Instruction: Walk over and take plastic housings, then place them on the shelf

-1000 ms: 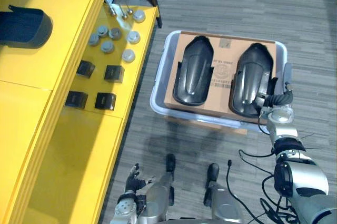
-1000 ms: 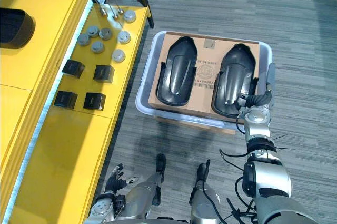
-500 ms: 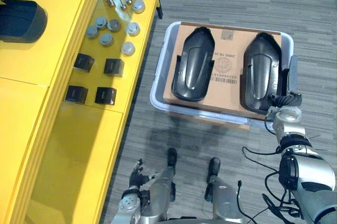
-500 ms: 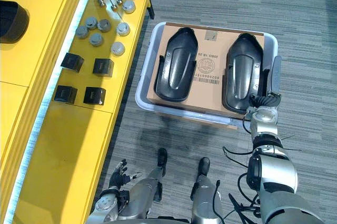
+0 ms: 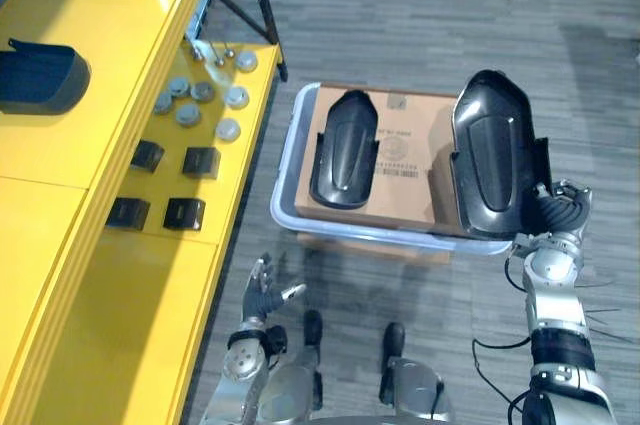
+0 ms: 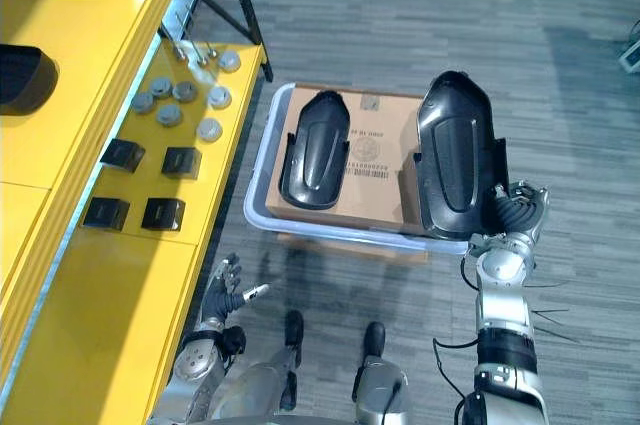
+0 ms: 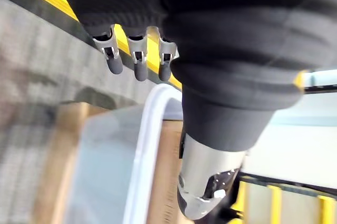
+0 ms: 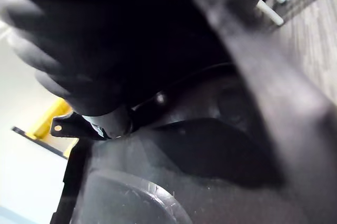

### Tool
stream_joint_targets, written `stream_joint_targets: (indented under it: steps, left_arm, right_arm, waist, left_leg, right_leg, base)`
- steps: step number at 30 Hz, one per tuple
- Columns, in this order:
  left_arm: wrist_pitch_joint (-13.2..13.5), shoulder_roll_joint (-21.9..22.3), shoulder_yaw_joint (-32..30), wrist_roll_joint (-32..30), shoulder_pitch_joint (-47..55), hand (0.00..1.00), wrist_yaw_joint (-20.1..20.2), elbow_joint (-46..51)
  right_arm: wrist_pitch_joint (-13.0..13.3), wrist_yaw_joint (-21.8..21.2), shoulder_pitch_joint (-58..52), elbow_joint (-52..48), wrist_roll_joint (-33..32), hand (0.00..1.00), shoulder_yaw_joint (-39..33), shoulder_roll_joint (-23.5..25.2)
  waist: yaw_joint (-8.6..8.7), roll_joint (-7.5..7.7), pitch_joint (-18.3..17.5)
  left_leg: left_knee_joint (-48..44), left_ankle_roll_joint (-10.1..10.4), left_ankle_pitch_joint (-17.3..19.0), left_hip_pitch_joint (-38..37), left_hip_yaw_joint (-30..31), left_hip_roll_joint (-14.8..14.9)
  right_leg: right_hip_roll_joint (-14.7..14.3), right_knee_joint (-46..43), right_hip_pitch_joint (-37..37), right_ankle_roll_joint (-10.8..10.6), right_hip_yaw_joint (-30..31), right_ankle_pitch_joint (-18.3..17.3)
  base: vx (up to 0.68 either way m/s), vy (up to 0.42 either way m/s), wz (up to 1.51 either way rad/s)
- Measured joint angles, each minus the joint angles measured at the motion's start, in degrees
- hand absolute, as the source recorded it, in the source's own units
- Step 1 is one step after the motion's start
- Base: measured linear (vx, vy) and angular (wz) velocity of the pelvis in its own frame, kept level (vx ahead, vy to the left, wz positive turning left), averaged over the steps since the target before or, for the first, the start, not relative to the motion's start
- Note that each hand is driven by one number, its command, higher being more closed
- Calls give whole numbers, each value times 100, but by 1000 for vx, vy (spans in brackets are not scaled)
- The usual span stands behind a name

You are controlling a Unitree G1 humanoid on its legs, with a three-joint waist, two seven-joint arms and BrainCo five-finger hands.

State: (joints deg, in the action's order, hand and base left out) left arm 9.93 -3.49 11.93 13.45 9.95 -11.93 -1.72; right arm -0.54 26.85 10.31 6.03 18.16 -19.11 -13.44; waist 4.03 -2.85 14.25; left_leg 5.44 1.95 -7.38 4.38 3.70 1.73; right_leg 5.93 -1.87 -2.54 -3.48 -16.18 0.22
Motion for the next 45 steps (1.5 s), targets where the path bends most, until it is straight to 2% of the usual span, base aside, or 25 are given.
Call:
stream_joint_targets:
  steps: [2, 7, 11, 16, 20, 21, 24, 25, 28, 30, 34, 38, 41, 43, 45]
  left_arm:
    - [13, 13, 213, 78, -146, 0, -112, 533]
    - [37, 127, 673, 216, -822, 0, -473, 818]
    - [-69, 284, 1033, 155, -1210, 0, -750, 794]
    - [-280, 322, 1351, 152, -1576, 0, -996, 370]
    - [-349, 308, 1528, 158, -1604, 0, -1116, 116]
    - [-359, 283, 1578, 158, -1605, 100, -1168, 101]
    - [-361, 236, 1735, 166, -1630, 100, -1203, 76]
    - [-370, 252, 1770, 189, -1653, 100, -1235, 42]
    - [-406, 219, 1779, 243, -1765, 100, -1311, -119]
    - [-417, 198, 1766, 296, -1823, 100, -1344, -144]
    - [-438, 159, 1713, 291, -1842, 100, -1353, -143]
    - [-521, 86, 1645, -213, -1843, 100, -1348, -132]
    - [-599, 91, 1487, -555, -1841, 100, -1308, -115]
    - [-636, 102, 1317, -773, -1803, 100, -1272, -100]
    - [-665, 95, 1126, -915, -1697, 100, -1205, -99]
  right_arm:
    - [-7, 81, -126, -409, 348, 100, 201, 156]
    - [-52, 86, -273, -1245, 911, 100, 982, 515]
    - [-41, 67, -538, -1633, 1063, 100, 1749, 947]
    - [28, 42, -860, -1854, 1059, 100, 2740, 1204]
    - [35, 41, -1070, -1862, 1065, 100, 2937, 1176]
    - [35, 40, -1188, -1862, 1051, 100, 2950, 1188]
    - [35, 37, -1338, -1860, 1026, 100, 2993, 1170]
    - [36, 38, -1364, -1854, 944, 0, 3076, 1135]
    - [82, 33, -1373, -1854, 754, 0, 3151, 1046]
    - [238, -26, -1373, -1854, 536, 0, 3267, 982]
    - [451, -379, -1427, -1853, 150, 0, 3492, 750]
    - [521, -625, -1429, -1856, -29, 0, 3474, 560]
    - [680, -830, -1411, -1911, -326, 0, 3330, 397]
    - [722, -975, -1388, -2299, -635, 0, 3043, 234]
    - [887, -1041, -1296, -2589, -748, 0, 2776, 80]
  waist:
    - [-3, 1, -98]
    - [-9, -2, -310]
    - [-18, 26, -501]
    - [-25, 42, -609]
    - [-25, 72, -773]
    - [-23, 83, -844]
    - [-14, 94, -978]
    - [-13, 95, -1010]
    - [-10, 96, -1116]
    - [-8, 98, -1122]
    - [-13, 106, -1176]
    - [-24, 141, -1214]
    - [-35, 159, -1225]
    - [-47, 160, -1226]
    - [-42, 160, -1227]
  left_leg:
    - [0, 2, 6, -81, -31, -3]
    - [0, 2, 6, -175, -69, 11]
    - [3, 1, 6, -282, -89, 18]
    - [35, 3, 7, -336, -188, 35]
    - [44, 26, 25, -323, -232, 39]
    - [44, 25, 24, -324, -240, 38]
    - [44, 8, 12, -326, -259, 35]
    - [44, 1, 7, -331, -269, 34]
    - [44, 2, 7, -336, -317, 33]
    - [45, 8, 11, -368, -348, 34]
    - [46, 28, 26, -432, -370, 34]
    - [47, 28, 26, -426, -368, 36]
    - [47, 28, 26, -425, -368, 36]
    - [47, 28, 26, -426, -367, 37]
    - [47, 28, 26, -427, -369, 38]
  right_leg:
    - [4, 2, 73, 3, 16, 2]
    - [-8, 2, 149, 15, 47, 11]
    - [-14, 5, 246, 24, 67, 19]
    - [-46, 48, 258, 16, 185, 59]
    - [-79, 298, 333, 16, 245, 177]
    - [-81, 322, 341, 0, 255, 199]
    - [-81, 337, 342, 20, 270, 226]
    - [-83, 339, 342, 22, 280, 231]
    - [-100, 404, 351, 15, 327, 267]
    - [-106, 405, 366, 13, 359, 276]
    - [-108, 415, 427, 38, 375, 259]
    - [-113, 421, 435, 37, 381, 260]
    - [-113, 420, 443, 35, 383, 261]
    - [-112, 418, 448, 31, 385, 263]
    - [-113, 418, 448, 31, 387, 263]
  base:
    - [8, 1, -4]
    - [-9, 0, -2]
    - [-6, 0, -1]
    - [-38, 6, -11]
    - [-36, 5, -8]
    - [0, 0, 0]
    - [6, -5, -2]
    - [-3, -7, -7]
    - [-18, -5, -8]
    - [-27, -4, -9]
    - [-7, -1, -1]
    - [-5, -1, 1]
    - [-12, -5, 3]
    - [0, 0, 0]
    - [0, 0, 0]
